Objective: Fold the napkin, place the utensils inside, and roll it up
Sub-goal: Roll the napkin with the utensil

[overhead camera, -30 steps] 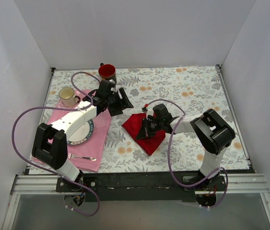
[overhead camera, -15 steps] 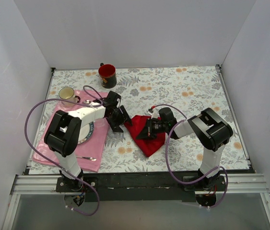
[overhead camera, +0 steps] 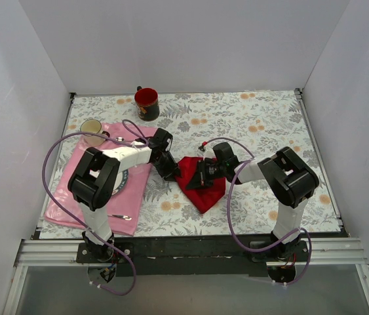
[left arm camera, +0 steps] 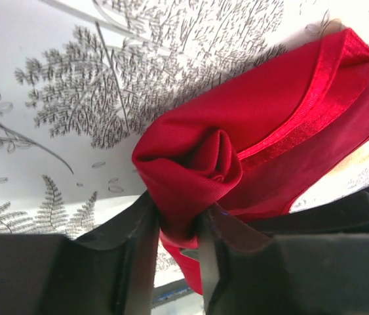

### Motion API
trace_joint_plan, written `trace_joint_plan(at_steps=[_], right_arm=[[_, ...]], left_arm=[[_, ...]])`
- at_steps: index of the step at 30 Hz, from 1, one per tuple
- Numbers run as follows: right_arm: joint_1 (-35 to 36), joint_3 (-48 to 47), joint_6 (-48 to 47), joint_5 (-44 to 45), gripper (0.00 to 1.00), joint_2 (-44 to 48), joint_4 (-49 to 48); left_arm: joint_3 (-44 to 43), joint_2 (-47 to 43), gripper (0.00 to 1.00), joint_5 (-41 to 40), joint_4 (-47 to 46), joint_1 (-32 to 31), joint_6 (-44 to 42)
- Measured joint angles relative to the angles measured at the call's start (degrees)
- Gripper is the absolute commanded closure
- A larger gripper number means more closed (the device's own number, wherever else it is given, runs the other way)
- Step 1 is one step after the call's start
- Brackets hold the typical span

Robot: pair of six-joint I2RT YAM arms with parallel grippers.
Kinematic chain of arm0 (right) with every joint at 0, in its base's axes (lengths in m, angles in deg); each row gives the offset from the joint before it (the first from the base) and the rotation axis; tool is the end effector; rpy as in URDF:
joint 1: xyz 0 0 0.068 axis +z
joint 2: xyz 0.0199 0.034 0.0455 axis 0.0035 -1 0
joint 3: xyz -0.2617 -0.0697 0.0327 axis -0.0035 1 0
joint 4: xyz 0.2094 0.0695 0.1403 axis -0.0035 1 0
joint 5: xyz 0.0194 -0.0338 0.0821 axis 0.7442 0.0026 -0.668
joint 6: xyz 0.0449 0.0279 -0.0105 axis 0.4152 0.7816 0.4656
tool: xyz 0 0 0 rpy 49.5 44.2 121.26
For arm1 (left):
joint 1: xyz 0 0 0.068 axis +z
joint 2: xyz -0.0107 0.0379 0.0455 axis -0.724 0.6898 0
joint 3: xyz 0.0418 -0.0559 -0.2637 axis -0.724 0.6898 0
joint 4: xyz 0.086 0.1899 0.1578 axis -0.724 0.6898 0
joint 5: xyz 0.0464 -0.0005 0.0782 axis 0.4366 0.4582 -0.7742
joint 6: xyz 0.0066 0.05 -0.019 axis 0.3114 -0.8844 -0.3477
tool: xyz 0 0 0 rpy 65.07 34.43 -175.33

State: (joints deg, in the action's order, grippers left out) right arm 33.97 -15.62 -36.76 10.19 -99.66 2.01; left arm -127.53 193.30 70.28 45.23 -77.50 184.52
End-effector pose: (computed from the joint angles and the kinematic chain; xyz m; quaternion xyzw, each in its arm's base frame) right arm 0.2656 0.2086 0.1103 -0.0942 0.8503 0.5019 0.1277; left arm 0.2959 -0.1885 0.1497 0.5193 -0.8317 0.1928 0.0367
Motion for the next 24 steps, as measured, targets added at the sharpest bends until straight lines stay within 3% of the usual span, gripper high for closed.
trace_joint_plan(at_steps=[8,12,15,17,18,19,24], right_arm=[[1.09,-10.88,-19.5,4.26,0.61,1.01,21.35],[3.91,-15.85,-28.83,11.61,0.5,3.08,31.43],[7.48,-17.22,-33.0,19.58,0.35,6.1,36.24],[10.56,-17.22,-34.73,25.27,0.32,8.7,38.29],[12.46,-17.22,-35.39,28.35,0.26,10.08,39.01],[14.27,-17.22,-35.89,31.06,0.08,11.28,39.45],[22.27,-16.94,-37.05,44.5,0.1,13.46,39.12]], left_arm=[[-1.51,1.51,1.0,0.02,-1.42,0.02,-2.75],[-1.62,1.73,1.0,0.85,-1.62,0.02,-3.37],[-2.75,2.56,1.0,2.1,-0.7,0.02,-4.04],[-3.72,3.32,1.0,3.04,0.0,0.02,-4.46],[-3.98,3.5,1.0,3.39,0.28,0.02,-4.55],[-4.22,3.67,1.0,3.76,0.61,0.02,-4.68],[-5.79,4.81,1.0,5.16,3.04,0.02,-4.98]])
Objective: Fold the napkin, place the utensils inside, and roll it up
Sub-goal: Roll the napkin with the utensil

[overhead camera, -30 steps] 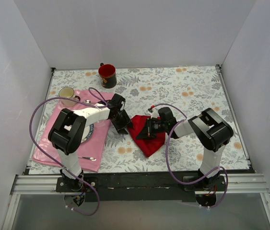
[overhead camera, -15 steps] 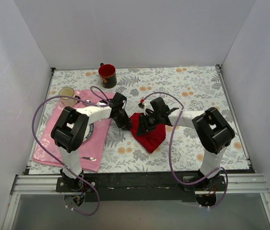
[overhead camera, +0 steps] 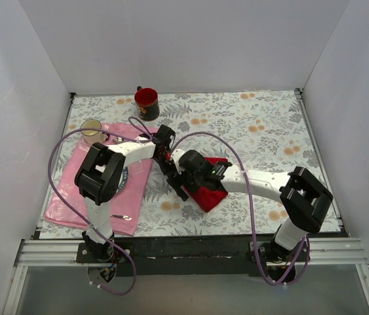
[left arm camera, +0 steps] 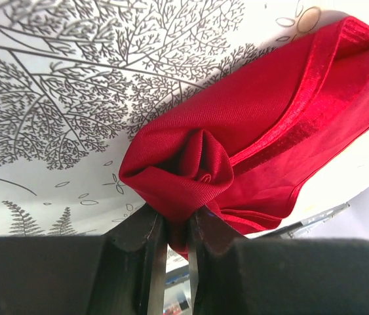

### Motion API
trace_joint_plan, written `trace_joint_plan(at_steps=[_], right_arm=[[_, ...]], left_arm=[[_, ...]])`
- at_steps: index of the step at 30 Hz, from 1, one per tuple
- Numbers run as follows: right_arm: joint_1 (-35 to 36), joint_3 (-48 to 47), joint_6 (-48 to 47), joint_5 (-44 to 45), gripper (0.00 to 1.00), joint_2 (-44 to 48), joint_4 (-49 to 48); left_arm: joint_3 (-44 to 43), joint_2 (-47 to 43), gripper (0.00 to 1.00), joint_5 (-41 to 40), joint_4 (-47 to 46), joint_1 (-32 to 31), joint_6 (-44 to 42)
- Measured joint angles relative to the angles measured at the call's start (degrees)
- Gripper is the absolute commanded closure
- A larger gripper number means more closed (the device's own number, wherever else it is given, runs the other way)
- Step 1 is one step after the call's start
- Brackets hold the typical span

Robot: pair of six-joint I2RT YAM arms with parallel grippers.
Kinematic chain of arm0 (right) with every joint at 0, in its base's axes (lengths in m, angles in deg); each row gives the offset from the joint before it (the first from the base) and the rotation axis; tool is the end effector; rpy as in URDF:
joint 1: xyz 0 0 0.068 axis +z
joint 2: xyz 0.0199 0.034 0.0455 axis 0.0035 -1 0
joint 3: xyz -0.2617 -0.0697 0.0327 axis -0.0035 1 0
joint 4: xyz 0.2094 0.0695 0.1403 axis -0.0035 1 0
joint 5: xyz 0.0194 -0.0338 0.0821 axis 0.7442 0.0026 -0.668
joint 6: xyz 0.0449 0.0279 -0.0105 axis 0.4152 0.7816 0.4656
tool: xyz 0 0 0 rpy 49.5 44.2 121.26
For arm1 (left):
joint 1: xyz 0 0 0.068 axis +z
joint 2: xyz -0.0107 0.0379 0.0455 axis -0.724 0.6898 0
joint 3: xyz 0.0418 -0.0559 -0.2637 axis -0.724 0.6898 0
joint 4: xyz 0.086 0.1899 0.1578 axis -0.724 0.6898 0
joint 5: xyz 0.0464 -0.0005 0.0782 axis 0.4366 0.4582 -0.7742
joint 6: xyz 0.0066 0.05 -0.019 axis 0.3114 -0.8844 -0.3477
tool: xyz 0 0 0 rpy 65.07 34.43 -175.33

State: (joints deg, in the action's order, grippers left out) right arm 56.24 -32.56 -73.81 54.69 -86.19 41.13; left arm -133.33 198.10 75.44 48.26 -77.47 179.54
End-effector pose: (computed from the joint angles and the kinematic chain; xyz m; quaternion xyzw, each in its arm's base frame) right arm 0.1939 0.2885 0.2118 -0.3917 0.8424 0.1653 0.3310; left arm 0.3107 -0.2008 0.1464 0.4775 -0.8524 0.1992 0.0761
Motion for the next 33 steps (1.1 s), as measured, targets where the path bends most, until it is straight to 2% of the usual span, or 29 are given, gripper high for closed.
trace_joint_plan(at_steps=[2,5,6,11,12,14,16,17,18,22,23,26,30,33], right_arm=[[2.08,0.72,0.2,4.42,0.12,-0.22,0.13],[4.13,1.11,0.63,9.99,0.23,-1.81,0.13],[4.66,1.14,0.72,11.32,0.3,-2.58,0.04],[6.34,1.31,1.49,17.03,0.44,-6.47,-0.42],[6.58,1.31,1.68,17.75,0.52,-6.58,-1.01],[6.75,1.36,2.16,19.04,0.58,-6.95,-1.36],[6.8,1.53,3.23,20.06,0.67,-7.17,-1.68],[6.8,1.88,3.72,20.41,0.77,-7.17,-2.16],[6.8,2.34,4.37,20.65,0.81,-7.06,-2.84],[6.64,5.6,7.76,21.0,0.97,-5.6,-6.95],[6.47,6.27,8.17,20.59,0.99,-5.22,-7.8],[4.92,8.92,9.68,17.7,0.99,-3.69,-11.19],[0.87,12.17,11.45,9.88,0.99,-1.9,-15.82],[-3.63,15.32,13.46,1.01,0.99,-0.76,-21.03]], left_arm=[[-0.55,0.52,1.0,0.81,0.81,0.09,-0.15],[-0.85,0.83,1.0,1.77,1.7,0.35,-0.44],[-0.9,0.94,1.0,1.97,1.97,0.39,-0.46],[-1.31,1.4,1.0,3.02,2.71,0.59,-0.72],[-1.31,1.42,1.0,3.1,2.73,0.61,-0.81],[-1.31,1.42,1.0,3.13,2.93,0.61,-0.94],[-1.31,1.42,1.0,2.97,3.02,0.59,-1.25],[-1.31,1.42,1.0,2.82,3.04,0.61,-1.49],[-1.31,1.42,1.0,2.73,3.04,0.61,-1.81],[-1.31,1.25,0.69,2.6,2.97,0.59,-3.91],[-1.31,1.14,0.56,2.38,2.93,0.59,-4.72],[-1.29,-0.13,0.38,1.55,2.21,0.52,-6.58],[-1.29,-2.86,0.26,-1.38,1.64,0.92,-9.46],[-1.18,-6.51,0.25,-3.02,1.07,1.44,-11.08]])
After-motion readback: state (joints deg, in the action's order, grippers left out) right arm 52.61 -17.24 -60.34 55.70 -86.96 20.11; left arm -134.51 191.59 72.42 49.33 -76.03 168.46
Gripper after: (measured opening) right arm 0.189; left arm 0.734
